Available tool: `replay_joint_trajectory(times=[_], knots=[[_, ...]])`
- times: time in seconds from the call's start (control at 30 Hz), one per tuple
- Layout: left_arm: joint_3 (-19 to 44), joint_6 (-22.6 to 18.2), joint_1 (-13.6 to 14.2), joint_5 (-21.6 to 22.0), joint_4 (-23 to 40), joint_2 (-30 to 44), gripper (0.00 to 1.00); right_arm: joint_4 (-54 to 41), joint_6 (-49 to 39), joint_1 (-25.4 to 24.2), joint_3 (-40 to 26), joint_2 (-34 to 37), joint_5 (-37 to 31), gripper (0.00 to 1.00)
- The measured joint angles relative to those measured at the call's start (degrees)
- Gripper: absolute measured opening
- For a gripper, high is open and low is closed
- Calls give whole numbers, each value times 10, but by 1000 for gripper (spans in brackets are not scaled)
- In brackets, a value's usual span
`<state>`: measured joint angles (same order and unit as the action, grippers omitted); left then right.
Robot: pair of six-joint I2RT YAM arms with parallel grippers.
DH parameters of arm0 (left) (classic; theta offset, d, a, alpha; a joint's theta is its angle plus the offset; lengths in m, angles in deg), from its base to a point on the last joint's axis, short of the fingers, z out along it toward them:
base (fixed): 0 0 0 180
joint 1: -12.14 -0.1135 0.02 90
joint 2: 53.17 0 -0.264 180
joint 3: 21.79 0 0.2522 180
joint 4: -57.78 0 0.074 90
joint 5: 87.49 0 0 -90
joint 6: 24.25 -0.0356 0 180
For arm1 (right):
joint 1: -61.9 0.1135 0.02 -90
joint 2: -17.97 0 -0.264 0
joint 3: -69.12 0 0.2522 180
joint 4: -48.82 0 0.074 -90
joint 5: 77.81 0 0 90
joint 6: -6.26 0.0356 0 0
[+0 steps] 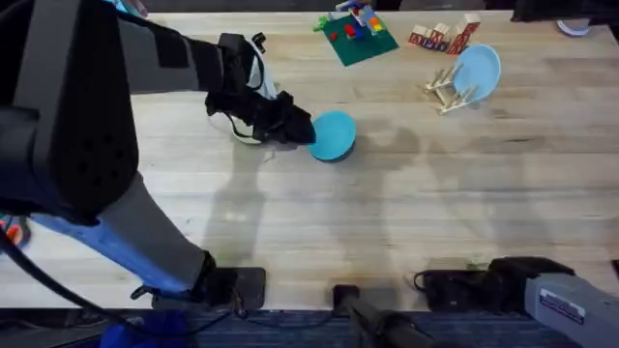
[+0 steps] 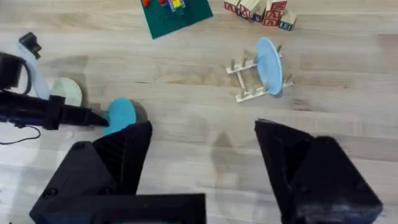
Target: Pick up the plates from the table one by one and place each into a slot on the dish rack.
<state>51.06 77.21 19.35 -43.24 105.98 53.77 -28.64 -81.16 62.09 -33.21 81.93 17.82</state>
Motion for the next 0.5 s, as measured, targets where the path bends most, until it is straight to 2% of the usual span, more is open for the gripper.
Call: replay_joint_trajectory(times=[0.5], knots=[[6, 2, 20, 17, 0, 0, 40, -1, 11, 0, 0, 0, 0, 996]])
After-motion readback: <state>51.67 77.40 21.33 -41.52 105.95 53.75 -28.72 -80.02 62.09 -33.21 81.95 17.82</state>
